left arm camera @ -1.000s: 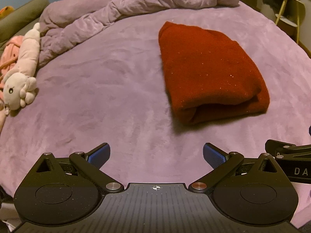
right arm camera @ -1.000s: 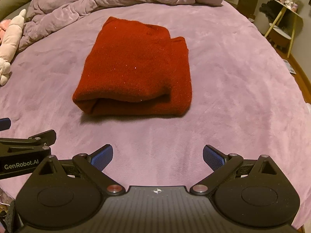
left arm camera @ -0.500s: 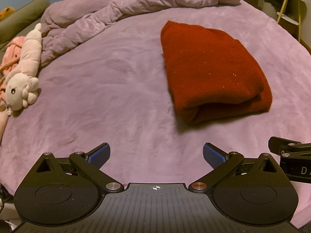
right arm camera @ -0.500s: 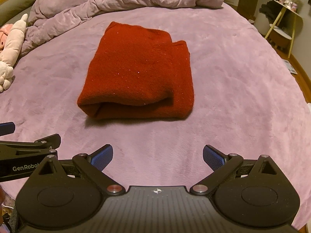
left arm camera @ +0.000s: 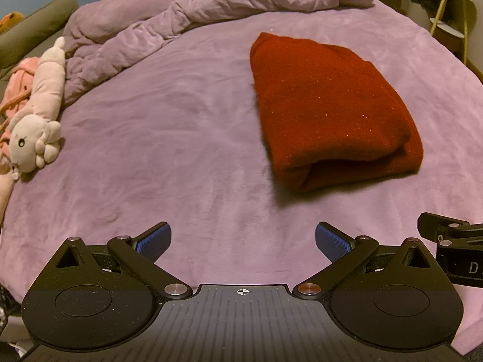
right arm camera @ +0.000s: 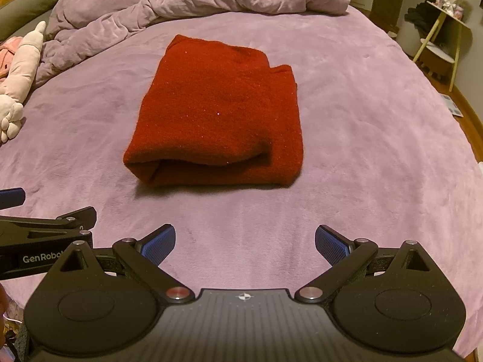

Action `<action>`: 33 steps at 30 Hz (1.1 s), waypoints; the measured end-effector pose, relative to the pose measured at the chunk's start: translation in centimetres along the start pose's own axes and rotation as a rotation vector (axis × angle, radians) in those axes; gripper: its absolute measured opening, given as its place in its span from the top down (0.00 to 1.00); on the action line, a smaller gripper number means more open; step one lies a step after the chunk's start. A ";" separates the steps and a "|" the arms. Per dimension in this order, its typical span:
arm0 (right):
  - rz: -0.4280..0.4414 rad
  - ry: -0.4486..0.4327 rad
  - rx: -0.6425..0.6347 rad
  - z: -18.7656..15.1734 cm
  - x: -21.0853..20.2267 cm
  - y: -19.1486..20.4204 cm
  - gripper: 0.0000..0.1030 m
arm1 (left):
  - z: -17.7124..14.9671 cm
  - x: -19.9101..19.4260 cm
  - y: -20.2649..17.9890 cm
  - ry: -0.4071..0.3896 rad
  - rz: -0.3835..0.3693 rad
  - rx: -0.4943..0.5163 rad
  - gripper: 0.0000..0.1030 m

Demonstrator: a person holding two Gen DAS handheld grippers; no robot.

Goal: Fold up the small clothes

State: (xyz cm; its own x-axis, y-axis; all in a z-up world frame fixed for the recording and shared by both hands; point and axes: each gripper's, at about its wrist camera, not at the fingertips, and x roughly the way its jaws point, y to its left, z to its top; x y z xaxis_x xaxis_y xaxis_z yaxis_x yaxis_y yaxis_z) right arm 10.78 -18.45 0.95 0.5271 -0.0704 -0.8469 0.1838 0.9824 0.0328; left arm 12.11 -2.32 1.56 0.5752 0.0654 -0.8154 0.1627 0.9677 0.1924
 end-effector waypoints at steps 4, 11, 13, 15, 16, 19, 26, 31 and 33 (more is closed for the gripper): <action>0.000 0.001 0.003 0.0 0.0 0.0 0.04 | 0.0 0.0 0.0 -0.002 0.001 0.001 0.00; 0.004 0.000 0.004 0.0 0.0 -0.1 0.04 | 0.1 0.0 0.0 0.003 -0.002 0.003 0.00; 0.004 0.001 0.003 0.1 0.0 -0.2 0.04 | 0.2 0.0 -0.1 0.005 -0.002 0.003 0.00; 0.003 0.000 0.004 0.1 0.0 -0.1 0.04 | 0.3 0.1 -0.1 0.008 -0.004 0.003 0.00; 0.004 0.000 0.004 0.0 0.0 -0.1 0.04 | 0.3 0.1 -0.1 0.009 -0.006 0.002 0.00; 0.008 0.001 0.006 0.2 0.0 -0.4 0.04 | 0.3 0.2 -0.2 0.011 -0.008 0.000 0.00; 0.010 0.001 0.008 0.4 0.0 -0.5 0.04 | 0.5 0.3 -0.2 0.017 -0.013 -0.002 0.00; 0.010 0.001 0.009 0.4 0.0 -0.5 0.04 | 0.5 0.3 -0.3 0.017 -0.010 0.001 0.00; 0.013 0.001 0.009 0.5 0.0 -0.7 0.04 | 0.5 0.3 -0.3 0.018 -0.011 0.000 0.00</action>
State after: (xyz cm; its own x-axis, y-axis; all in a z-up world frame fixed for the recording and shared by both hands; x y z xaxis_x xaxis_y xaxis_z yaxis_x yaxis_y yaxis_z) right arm 11.06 -19.19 1.22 0.5288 -0.0577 -0.8468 0.1846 0.9816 0.0484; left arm 12.67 -2.76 1.54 0.5591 0.0590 -0.8270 0.1692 0.9683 0.1835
